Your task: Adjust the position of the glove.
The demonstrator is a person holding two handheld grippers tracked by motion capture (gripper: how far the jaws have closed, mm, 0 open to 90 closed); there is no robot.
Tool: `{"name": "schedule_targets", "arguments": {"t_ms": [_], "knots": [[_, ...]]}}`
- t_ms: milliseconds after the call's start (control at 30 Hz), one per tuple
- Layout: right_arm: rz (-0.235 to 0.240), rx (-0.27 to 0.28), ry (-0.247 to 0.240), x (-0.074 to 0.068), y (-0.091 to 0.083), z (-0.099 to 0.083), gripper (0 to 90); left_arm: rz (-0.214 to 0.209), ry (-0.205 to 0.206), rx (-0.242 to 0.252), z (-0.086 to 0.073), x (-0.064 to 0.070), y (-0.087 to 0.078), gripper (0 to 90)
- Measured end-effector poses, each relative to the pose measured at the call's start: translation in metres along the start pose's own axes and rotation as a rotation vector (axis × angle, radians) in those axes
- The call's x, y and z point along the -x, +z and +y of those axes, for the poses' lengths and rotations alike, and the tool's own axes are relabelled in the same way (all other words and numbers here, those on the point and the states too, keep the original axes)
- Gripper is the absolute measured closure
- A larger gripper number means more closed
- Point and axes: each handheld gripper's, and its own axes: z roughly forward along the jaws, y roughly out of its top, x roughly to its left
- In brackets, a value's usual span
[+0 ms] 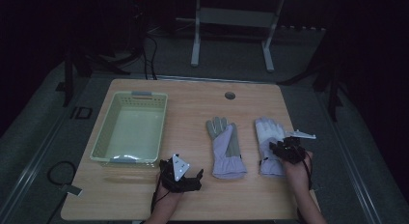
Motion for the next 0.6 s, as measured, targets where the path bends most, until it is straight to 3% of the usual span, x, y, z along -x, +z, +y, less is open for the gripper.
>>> {"name": "schedule_targets", "arguments": {"t_ms": [167, 267, 400, 600], "knots": [[0.074, -0.009, -0.073, 0.006, -0.009, 0.005, 51.1, -0.001, 0.001, 0.0, 0.0, 0.0, 0.0, 0.0], [0.077, -0.013, -0.126, 0.011, -0.011, 0.006, 50.4, -0.001, -0.002, 0.001, 0.0, 0.0, 0.0, 0.0], [0.116, -0.002, -0.194, 0.016, -0.016, 0.009, 49.3, 0.0, 0.0, -0.001, 0.0, 0.0, 0.0, 0.0], [0.159, -0.008, -0.247, 0.023, -0.021, 0.016, 47.7, 0.0, 0.0, -0.001, 0.0, 0.0, 0.0, 0.0]]}}
